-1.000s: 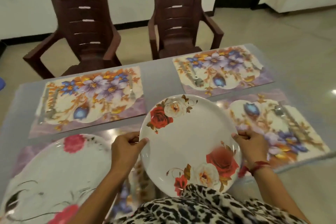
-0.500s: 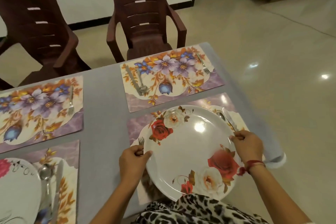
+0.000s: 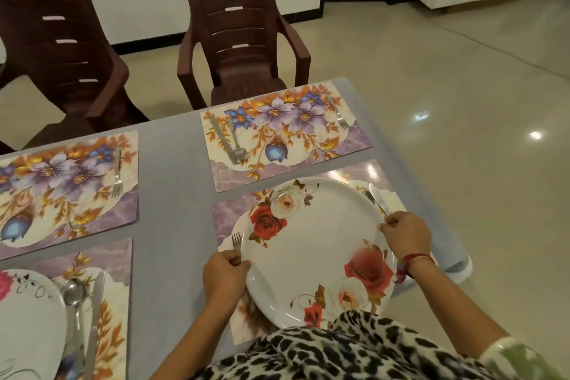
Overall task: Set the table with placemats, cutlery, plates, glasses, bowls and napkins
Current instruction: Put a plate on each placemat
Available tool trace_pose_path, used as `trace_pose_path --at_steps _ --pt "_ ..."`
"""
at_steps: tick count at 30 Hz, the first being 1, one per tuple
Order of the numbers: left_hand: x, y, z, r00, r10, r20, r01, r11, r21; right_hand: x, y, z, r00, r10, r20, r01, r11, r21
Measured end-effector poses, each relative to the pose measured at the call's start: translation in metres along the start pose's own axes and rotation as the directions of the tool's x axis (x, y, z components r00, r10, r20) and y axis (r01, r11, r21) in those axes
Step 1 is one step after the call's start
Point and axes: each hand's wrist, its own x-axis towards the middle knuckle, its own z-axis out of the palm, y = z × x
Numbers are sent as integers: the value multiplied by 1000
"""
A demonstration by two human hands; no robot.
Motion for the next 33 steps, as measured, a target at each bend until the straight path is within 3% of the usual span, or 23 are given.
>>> trace_pose_path --at_steps 5,9,13,21,27,33 --pt "-2 19 -19 998 47 -43 -55 981 -187 3 -10 -26 1000 -14 -22 18 986 166" --pt "4 61 -14 990 112 -86 -131 955 -266 15 -5 -55 998 40 -54 -17 926 378" --pt "0 115 20 970 221 -106 -243 925 -293 37 21 -82 988 95 -120 -27 878 479" --pt "-22 228 173 926 368 -88 -378 899 -222 142 160 -142 970 223 -94 -124 794 595" --pt "-40 313 295 921 366 -133 -384 909 -163 241 240 -210 983 182 16 -145 730 668" --pt "-53 363 346 929 336 -154 -360 916 -175 321 268 -265 985 83 152 -166 700 695"
